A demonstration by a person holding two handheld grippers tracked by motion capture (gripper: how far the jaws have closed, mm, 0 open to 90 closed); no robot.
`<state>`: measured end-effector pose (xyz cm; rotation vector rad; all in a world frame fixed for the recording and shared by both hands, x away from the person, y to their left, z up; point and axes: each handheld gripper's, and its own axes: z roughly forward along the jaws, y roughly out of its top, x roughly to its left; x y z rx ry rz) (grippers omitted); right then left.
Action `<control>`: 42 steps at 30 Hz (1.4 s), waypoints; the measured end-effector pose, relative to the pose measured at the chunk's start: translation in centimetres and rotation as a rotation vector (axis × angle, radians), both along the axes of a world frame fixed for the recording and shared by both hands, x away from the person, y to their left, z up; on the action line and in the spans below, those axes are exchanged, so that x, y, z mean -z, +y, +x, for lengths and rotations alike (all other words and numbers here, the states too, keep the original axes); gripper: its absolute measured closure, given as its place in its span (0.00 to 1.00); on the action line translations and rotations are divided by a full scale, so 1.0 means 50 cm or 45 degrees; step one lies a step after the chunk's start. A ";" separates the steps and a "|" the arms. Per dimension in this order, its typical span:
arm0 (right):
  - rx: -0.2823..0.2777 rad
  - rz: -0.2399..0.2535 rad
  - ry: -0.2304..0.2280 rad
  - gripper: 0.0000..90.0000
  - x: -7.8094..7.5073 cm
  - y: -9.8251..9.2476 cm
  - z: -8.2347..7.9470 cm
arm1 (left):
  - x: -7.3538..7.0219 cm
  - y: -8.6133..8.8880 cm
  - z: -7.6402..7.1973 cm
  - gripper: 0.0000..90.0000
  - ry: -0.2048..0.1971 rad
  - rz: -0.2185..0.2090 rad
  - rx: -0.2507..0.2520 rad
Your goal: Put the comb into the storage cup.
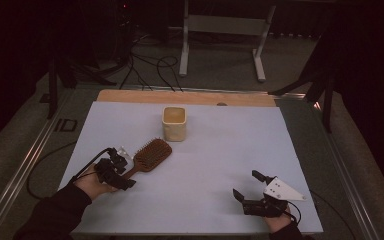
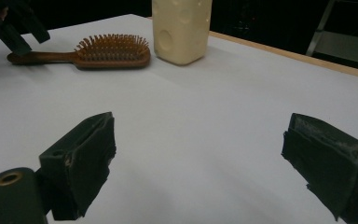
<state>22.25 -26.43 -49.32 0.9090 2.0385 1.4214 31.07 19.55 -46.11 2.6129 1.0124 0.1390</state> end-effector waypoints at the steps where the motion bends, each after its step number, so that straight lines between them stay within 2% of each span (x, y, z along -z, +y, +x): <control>1: 0.000 0.000 0.000 0.10 0.000 0.000 0.000 | 0.000 0.000 0.000 0.24 0.000 0.000 0.000; 2: -0.001 -0.001 0.001 0.10 0.000 0.000 0.000 | -0.002 -0.001 0.004 0.18 0.016 0.013 0.002; 4: 0.000 0.000 0.002 0.10 0.000 0.000 0.000 | -0.004 -0.002 0.007 0.07 0.052 -0.001 0.007; 6: 0.000 0.000 0.002 0.10 0.000 0.000 0.000 | -0.006 -0.005 0.011 0.00 0.055 0.011 0.008; 10: -0.001 0.001 0.002 0.10 0.000 0.000 0.000 | -0.012 -0.005 0.020 0.00 0.024 0.024 -0.012; 13: -0.001 0.001 0.002 0.10 0.001 0.000 0.001 | -0.014 -0.005 0.028 0.00 0.055 -0.005 0.002; 19: -0.003 0.002 0.002 0.10 0.001 0.001 0.001 | -0.007 -0.008 0.045 0.00 0.072 -0.010 0.009; 24: -0.005 0.003 0.002 0.10 0.001 0.000 0.001 | 0.010 -0.011 0.065 0.00 0.097 -0.002 0.002; 29: -0.006 0.002 0.002 0.10 0.001 0.000 0.001 | 0.016 -0.013 0.078 0.02 0.113 0.005 0.007; 31: -0.006 0.002 0.002 0.10 0.001 0.001 0.001 | 0.021 -0.015 0.088 0.02 0.137 0.000 -0.010; 33: -0.006 0.002 0.001 0.10 0.001 0.001 0.001 | 0.024 -0.017 0.090 0.02 0.140 0.006 -0.014; 35: -0.007 0.004 0.001 0.10 0.001 0.001 0.001 | 0.027 -0.020 0.097 0.05 0.143 0.040 -0.004; 41: -0.006 0.003 0.003 0.10 0.001 0.000 0.001 | 0.030 -0.025 0.107 0.21 0.144 0.060 -0.017; 42: -0.006 0.002 0.003 0.10 0.001 0.000 0.001 | 0.032 -0.026 0.109 0.26 0.150 0.067 -0.012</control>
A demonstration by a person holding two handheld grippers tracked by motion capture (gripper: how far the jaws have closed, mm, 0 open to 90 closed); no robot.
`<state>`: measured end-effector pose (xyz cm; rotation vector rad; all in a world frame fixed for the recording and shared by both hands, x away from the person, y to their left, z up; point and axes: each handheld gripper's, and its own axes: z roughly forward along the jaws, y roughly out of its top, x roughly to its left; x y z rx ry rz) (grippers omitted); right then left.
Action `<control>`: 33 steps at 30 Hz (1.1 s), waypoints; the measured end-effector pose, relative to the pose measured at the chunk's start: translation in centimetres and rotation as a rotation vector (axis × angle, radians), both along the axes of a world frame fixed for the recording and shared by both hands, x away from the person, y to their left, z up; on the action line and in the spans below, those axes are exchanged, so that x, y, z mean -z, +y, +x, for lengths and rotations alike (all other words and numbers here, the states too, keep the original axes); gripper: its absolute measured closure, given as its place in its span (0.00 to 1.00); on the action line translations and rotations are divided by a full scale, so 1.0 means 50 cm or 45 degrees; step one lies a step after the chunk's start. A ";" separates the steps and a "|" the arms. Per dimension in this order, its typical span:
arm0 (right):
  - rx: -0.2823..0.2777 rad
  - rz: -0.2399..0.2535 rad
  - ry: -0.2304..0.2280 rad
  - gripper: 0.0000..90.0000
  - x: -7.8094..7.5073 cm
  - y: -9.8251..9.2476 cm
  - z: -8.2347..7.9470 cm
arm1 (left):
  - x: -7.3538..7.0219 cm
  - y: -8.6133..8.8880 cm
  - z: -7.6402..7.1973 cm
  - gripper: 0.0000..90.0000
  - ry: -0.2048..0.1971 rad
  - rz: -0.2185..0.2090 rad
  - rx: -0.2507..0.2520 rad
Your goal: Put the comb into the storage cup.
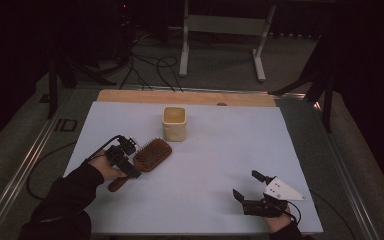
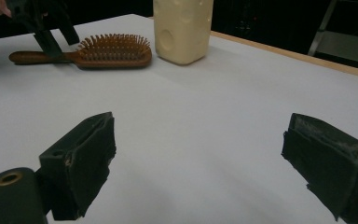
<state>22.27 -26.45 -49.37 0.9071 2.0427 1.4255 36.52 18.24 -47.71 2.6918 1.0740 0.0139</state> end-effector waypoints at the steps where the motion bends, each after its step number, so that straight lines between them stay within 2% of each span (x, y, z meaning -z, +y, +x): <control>1: 0.001 0.000 -0.001 0.10 0.000 0.000 0.000 | 0.001 -0.001 0.001 0.28 0.002 0.001 -0.005; 6: 0.001 0.000 -0.001 0.10 0.000 0.000 0.000 | 0.004 -0.004 0.004 0.40 -0.001 0.023 -0.010; 13: 0.000 0.000 0.000 0.10 0.000 0.000 0.000 | 0.011 -0.007 0.006 0.51 0.021 0.022 0.004; 18: 0.001 -0.001 -0.004 0.10 0.000 0.000 0.000 | 0.019 -0.010 0.007 0.59 0.028 0.042 0.008; 27: 0.002 0.002 -0.003 0.10 0.000 0.000 0.000 | 0.020 -0.019 0.005 0.69 0.025 0.078 0.014; 30: 0.002 0.000 -0.004 0.10 0.000 0.000 0.000 | 0.021 -0.022 0.003 0.71 0.024 0.088 0.008; 33: 0.002 -0.004 -0.003 0.10 0.000 0.001 0.000 | 0.021 -0.022 0.003 0.76 0.019 0.095 -0.010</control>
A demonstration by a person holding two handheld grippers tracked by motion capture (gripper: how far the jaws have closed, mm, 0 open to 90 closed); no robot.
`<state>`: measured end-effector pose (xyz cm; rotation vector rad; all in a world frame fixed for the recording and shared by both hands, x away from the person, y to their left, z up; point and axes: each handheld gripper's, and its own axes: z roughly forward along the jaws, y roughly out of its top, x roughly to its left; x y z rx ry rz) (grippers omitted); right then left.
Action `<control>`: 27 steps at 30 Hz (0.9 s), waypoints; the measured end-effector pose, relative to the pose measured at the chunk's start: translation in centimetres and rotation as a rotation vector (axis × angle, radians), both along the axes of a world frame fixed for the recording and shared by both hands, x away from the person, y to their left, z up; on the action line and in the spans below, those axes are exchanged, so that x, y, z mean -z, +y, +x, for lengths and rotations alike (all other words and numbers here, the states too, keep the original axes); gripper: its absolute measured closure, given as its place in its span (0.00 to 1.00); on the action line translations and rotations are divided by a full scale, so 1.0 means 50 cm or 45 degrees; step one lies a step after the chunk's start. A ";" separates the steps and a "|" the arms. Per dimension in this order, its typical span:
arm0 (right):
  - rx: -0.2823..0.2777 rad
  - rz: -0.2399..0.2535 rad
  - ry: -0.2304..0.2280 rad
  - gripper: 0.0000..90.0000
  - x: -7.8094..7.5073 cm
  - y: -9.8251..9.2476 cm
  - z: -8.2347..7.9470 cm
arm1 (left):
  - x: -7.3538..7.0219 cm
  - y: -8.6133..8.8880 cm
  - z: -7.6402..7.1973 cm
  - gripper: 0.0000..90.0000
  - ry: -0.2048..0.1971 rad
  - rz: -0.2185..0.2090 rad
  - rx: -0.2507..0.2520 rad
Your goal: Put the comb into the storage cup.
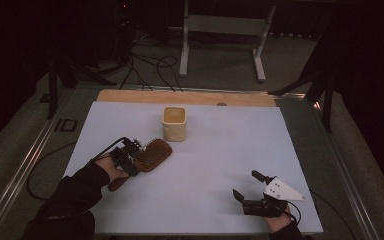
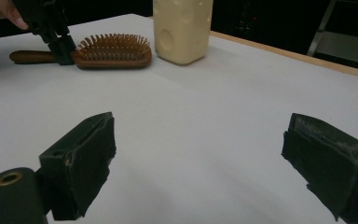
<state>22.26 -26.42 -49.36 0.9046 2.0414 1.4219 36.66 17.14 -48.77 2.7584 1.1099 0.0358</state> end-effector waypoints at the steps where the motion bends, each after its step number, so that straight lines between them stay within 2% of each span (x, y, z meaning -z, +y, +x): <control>1: 0.000 0.000 0.000 0.10 0.000 0.000 0.000 | 0.000 0.001 0.000 0.77 0.003 -0.002 -0.004; 7: 0.001 0.002 0.000 0.10 0.000 -0.001 0.000 | 0.001 0.012 0.005 0.81 0.023 -0.042 -0.008; 12: 0.001 0.001 0.000 0.10 0.000 -0.001 0.000 | 0.001 0.014 -0.002 0.82 -0.007 -0.046 0.000; 18: 0.004 0.003 0.004 0.10 0.000 -0.001 0.001 | 0.002 0.027 -0.010 0.82 -0.038 -0.111 -0.022; 23: 0.004 0.004 0.002 0.10 0.001 -0.002 0.001 | 0.001 0.030 -0.024 0.82 -0.049 -0.139 -0.008; 27: 0.000 0.004 0.005 0.10 0.002 -0.001 0.002 | 0.000 0.027 -0.038 0.82 -0.077 -0.153 -0.003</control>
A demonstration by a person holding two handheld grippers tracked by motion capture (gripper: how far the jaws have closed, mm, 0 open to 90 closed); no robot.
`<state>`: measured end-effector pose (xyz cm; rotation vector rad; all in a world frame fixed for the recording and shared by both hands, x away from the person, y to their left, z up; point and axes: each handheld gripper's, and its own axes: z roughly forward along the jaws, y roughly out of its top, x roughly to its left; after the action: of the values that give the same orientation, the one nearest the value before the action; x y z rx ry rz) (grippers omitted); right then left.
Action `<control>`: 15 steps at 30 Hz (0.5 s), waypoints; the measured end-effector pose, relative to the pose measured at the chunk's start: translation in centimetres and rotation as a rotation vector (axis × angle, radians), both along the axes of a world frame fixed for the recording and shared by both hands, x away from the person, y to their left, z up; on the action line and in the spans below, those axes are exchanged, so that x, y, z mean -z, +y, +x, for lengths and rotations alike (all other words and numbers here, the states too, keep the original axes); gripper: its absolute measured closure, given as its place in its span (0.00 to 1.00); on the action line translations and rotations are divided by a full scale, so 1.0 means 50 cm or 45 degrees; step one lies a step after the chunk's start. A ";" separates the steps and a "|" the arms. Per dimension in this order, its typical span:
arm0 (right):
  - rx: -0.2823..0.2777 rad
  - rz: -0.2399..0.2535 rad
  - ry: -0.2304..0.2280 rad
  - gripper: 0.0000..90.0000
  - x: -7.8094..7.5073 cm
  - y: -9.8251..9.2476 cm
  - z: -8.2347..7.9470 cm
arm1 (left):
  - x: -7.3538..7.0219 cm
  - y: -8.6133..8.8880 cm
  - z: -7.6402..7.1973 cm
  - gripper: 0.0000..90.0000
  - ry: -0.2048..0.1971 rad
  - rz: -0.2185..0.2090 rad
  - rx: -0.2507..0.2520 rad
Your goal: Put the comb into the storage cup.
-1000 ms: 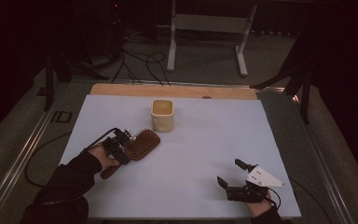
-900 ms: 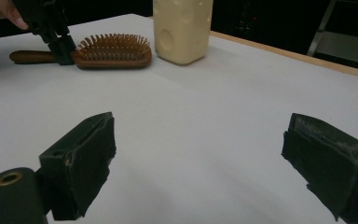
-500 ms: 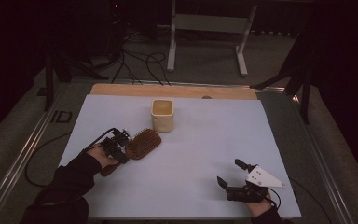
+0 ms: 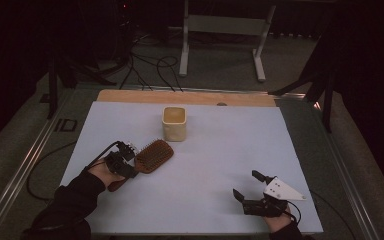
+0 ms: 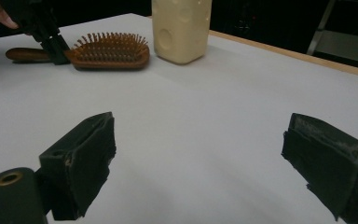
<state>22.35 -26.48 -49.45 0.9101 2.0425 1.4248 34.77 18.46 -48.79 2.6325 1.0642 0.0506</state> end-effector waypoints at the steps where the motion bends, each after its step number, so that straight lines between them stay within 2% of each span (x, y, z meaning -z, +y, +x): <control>1: 0.000 0.000 0.000 0.10 0.000 0.000 0.000 | -0.002 -0.002 -0.006 0.82 -0.011 -0.018 0.004; 7: 0.003 0.000 0.000 0.10 0.000 0.000 0.000 | -0.012 -0.004 -0.019 0.82 -0.030 -0.096 0.009; 15: 0.004 0.001 0.001 0.10 0.000 0.000 0.000 | -0.038 -0.008 -0.039 0.82 -0.104 -0.169 0.046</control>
<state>22.35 -26.48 -49.44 0.9132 2.0405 1.4238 32.81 18.06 -46.90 2.5075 0.9592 0.0765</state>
